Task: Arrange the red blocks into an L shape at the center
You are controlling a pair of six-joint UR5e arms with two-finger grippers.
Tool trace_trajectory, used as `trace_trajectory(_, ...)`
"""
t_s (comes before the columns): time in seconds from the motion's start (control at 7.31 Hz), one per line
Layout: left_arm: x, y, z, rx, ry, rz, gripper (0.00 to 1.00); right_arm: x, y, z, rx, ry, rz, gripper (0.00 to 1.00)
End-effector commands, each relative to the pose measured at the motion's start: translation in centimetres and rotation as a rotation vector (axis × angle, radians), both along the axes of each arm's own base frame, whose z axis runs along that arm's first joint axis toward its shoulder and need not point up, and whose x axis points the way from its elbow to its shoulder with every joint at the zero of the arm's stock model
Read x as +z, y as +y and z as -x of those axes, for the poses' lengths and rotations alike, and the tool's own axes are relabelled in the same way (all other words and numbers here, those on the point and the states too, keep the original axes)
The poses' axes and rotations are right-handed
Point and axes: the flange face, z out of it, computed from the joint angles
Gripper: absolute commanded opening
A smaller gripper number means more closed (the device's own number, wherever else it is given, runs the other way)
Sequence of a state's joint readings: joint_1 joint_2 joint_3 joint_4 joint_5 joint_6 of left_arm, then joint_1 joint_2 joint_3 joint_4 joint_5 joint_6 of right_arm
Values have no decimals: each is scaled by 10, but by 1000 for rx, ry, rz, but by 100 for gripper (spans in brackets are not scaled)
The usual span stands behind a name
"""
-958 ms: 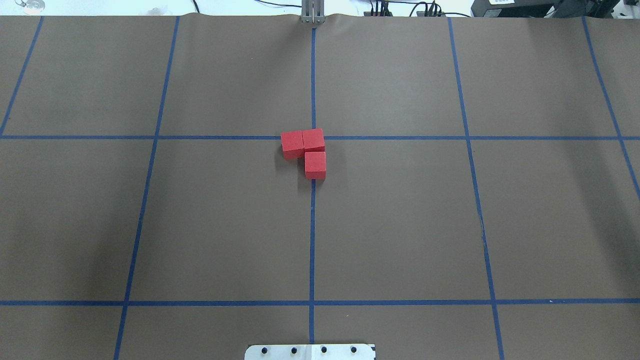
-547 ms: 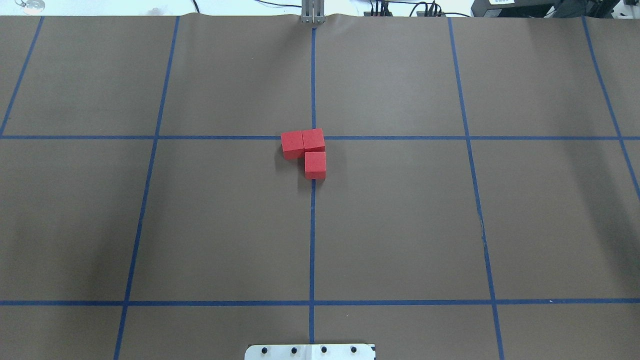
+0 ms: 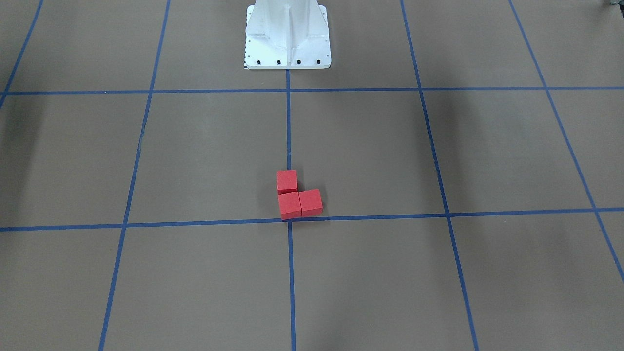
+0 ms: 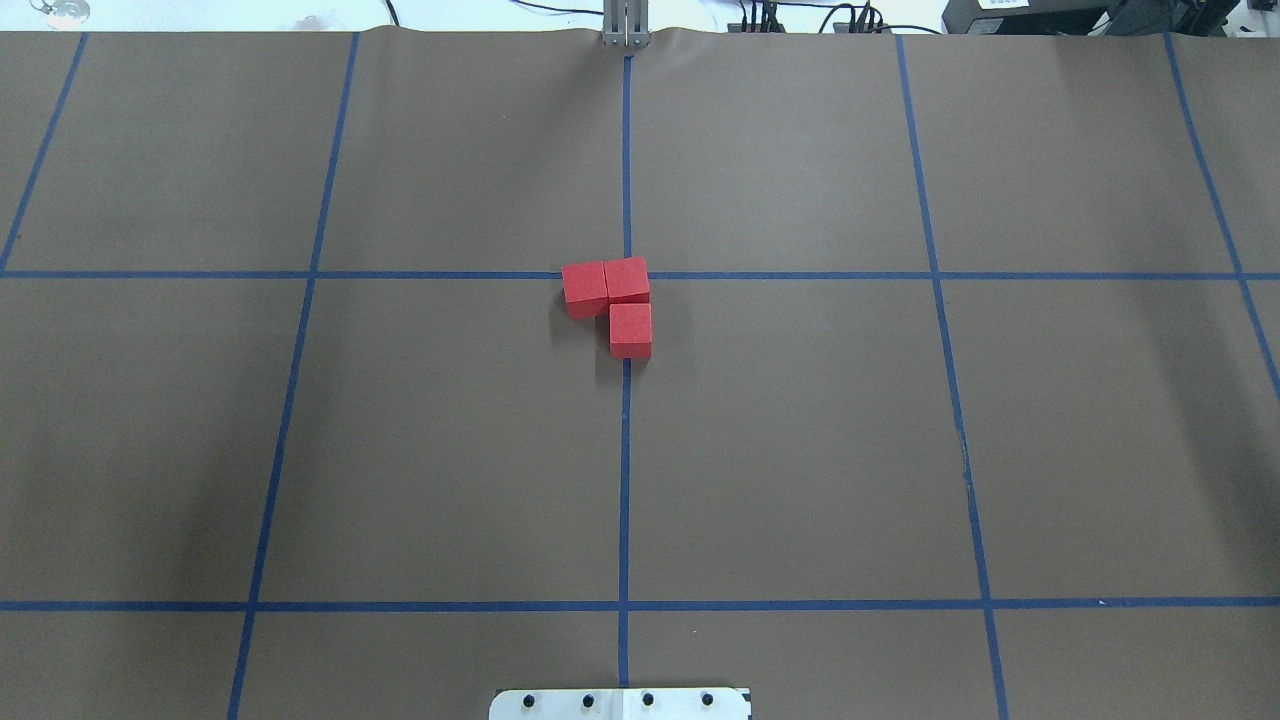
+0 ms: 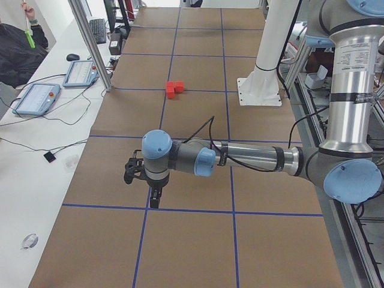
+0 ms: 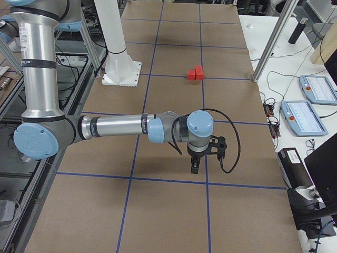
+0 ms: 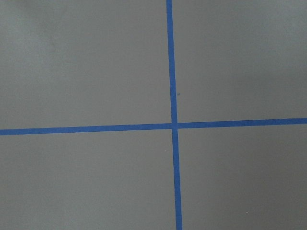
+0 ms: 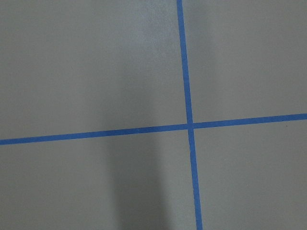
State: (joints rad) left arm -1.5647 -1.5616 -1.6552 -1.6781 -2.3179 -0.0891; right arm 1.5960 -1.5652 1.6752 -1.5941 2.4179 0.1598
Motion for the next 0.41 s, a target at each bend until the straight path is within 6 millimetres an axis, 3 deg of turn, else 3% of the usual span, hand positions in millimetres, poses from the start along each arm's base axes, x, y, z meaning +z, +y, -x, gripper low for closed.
trace_trajectory(0.0,1,0,0,0,0,1,100,1,0,0,-1,0,2,99)
trace_trajectory(0.27,2,0,0,0,0,5,100,0,0,1,0,-4,2,99)
